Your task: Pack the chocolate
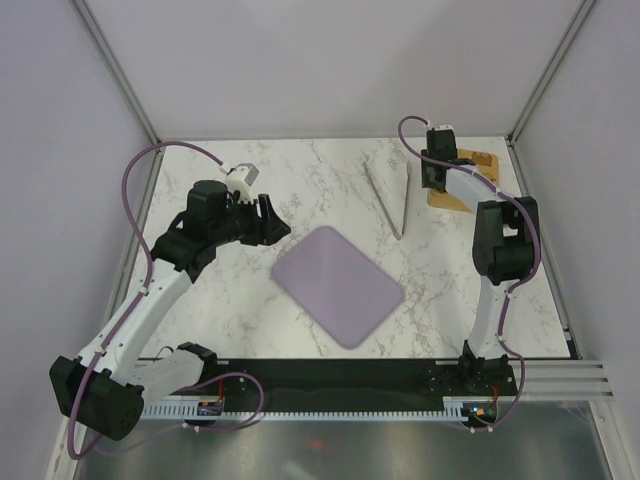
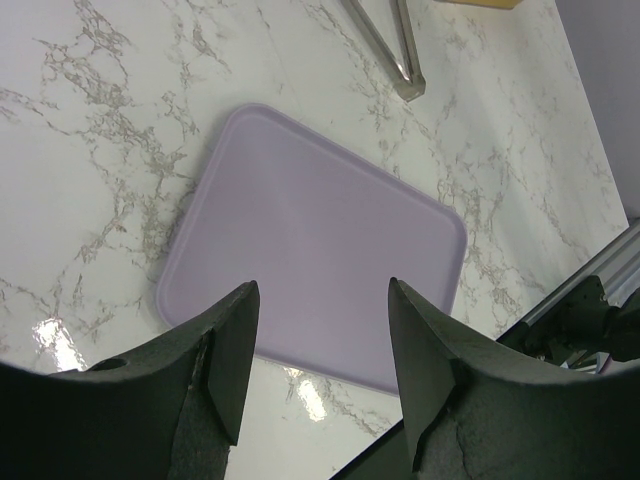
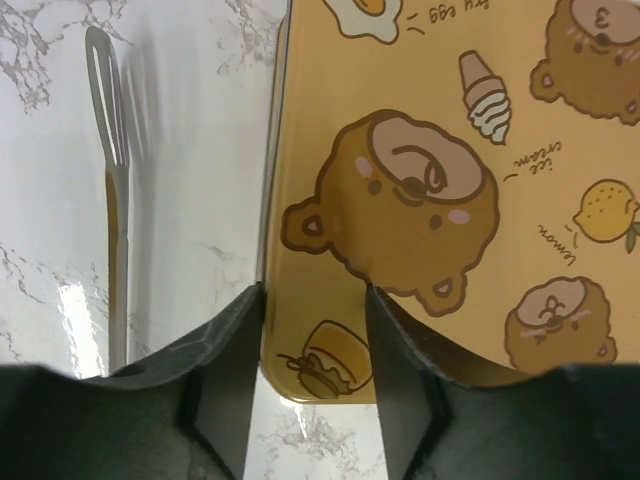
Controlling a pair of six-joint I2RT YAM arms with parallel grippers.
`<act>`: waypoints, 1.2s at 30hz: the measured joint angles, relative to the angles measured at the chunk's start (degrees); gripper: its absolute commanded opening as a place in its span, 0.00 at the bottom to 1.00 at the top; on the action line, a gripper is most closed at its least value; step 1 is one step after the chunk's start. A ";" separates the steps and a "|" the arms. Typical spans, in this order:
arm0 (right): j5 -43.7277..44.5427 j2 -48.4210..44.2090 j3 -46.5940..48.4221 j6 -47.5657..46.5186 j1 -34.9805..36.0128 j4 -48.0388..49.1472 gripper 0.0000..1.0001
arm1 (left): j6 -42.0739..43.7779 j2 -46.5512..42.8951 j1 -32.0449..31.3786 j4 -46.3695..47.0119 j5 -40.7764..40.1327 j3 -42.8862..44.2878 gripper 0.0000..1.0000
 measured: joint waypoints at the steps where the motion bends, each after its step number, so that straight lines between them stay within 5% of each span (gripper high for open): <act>1: 0.07 -0.02 -0.44 0.04 0.00 0.42 0.49 | 0.00 0.00 0.00 0.00 0.00 0.00 0.62; 6: 0.11 -1.16 -3.23 0.55 0.09 2.84 0.48 | 0.00 0.00 0.02 0.00 0.00 0.00 0.62; 10: 0.33 -2.08 -4.04 1.70 0.02 2.34 0.59 | 0.00 0.00 0.11 0.02 0.02 0.00 0.62; 17: -0.96 -4.39 -3.06 3.41 -0.46 -0.52 0.62 | 0.00 -0.04 0.13 0.00 0.02 -0.07 0.62; 22: -5.18 -4.76 3.41 7.02 -3.74 -0.94 0.02 | 0.00 -0.07 0.13 0.00 0.00 -0.22 0.62; 29: -14.25 -0.24 12.07 14.95 -15.10 1.55 0.00 | 0.00 -0.11 0.13 0.02 -0.02 -0.39 0.63; 36: -22.43 9.90 11.21 18.67 -21.11 6.80 0.00 | 0.02 -0.13 0.13 0.02 -0.09 -0.52 0.63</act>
